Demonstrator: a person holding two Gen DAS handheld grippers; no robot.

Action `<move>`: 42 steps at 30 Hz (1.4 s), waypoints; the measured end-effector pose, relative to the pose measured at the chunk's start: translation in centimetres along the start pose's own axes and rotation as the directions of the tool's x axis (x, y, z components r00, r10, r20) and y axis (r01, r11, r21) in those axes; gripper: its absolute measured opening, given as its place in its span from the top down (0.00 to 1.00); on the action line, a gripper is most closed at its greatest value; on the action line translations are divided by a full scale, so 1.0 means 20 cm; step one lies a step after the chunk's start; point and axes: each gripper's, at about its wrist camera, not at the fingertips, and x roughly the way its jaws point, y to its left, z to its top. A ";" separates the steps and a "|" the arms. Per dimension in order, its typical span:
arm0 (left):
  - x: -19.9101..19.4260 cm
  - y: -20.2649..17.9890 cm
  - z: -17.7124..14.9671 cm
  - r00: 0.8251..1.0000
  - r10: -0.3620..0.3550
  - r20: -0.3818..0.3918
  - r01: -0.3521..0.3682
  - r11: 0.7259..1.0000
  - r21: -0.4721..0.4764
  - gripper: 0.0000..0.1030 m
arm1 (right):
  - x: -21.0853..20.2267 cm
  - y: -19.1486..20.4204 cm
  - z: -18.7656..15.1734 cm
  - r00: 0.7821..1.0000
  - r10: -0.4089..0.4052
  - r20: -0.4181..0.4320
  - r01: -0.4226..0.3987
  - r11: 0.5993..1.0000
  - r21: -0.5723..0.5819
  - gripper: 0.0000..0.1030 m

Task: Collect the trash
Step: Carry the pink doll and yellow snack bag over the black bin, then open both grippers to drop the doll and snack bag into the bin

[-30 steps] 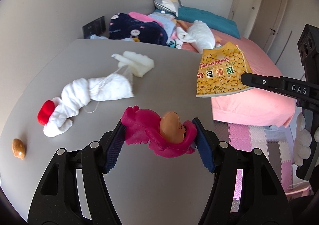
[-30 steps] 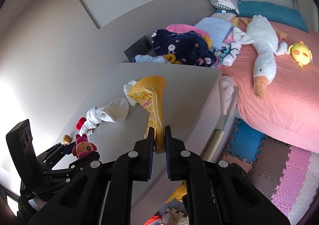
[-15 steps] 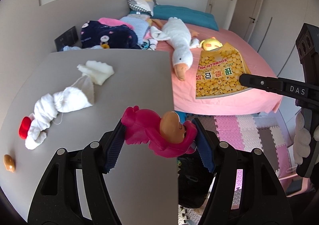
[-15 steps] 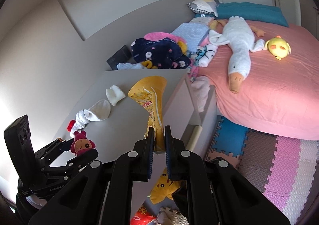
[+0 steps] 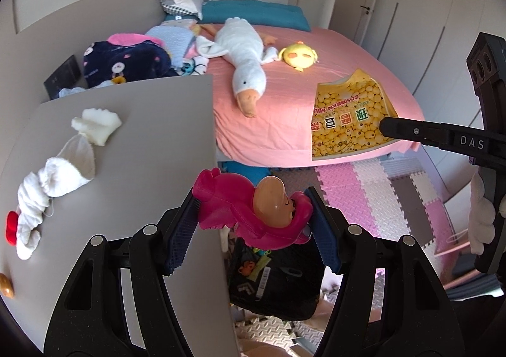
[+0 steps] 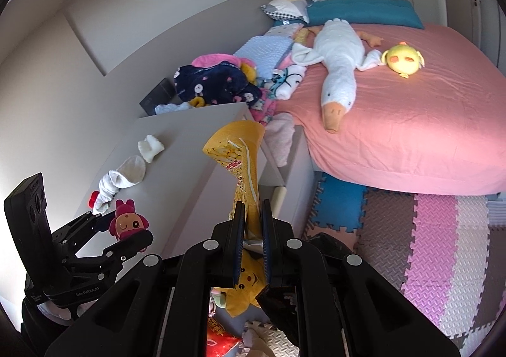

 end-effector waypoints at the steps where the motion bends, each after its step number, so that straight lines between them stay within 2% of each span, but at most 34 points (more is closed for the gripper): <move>1: 0.01 -0.01 0.00 1.000 -0.008 -0.004 0.008 1.000 0.006 0.38 | -0.01 -0.01 -0.01 1.000 -0.004 -0.001 0.004 1.000 0.005 0.89; 22: 0.16 -0.23 -0.05 0.990 -0.112 -0.091 0.121 0.988 0.100 0.37 | -0.11 -0.20 -0.23 0.994 -0.096 -0.050 0.100 0.991 0.089 0.89; 40: 0.29 -0.24 -0.11 0.976 -0.092 -0.197 0.117 0.986 0.120 0.37 | -0.03 -0.24 -0.30 0.981 -0.115 -0.155 0.128 0.988 0.081 0.89; 41: 0.30 -0.24 -0.11 0.973 -0.094 -0.210 0.121 0.986 0.118 0.35 | -0.02 -0.23 -0.30 0.980 -0.118 -0.160 0.132 0.988 0.079 0.89; 42: 0.31 -0.23 -0.12 0.971 -0.094 -0.218 0.121 0.986 0.113 0.26 | -0.02 -0.24 -0.30 0.979 -0.120 -0.165 0.135 0.988 0.081 0.88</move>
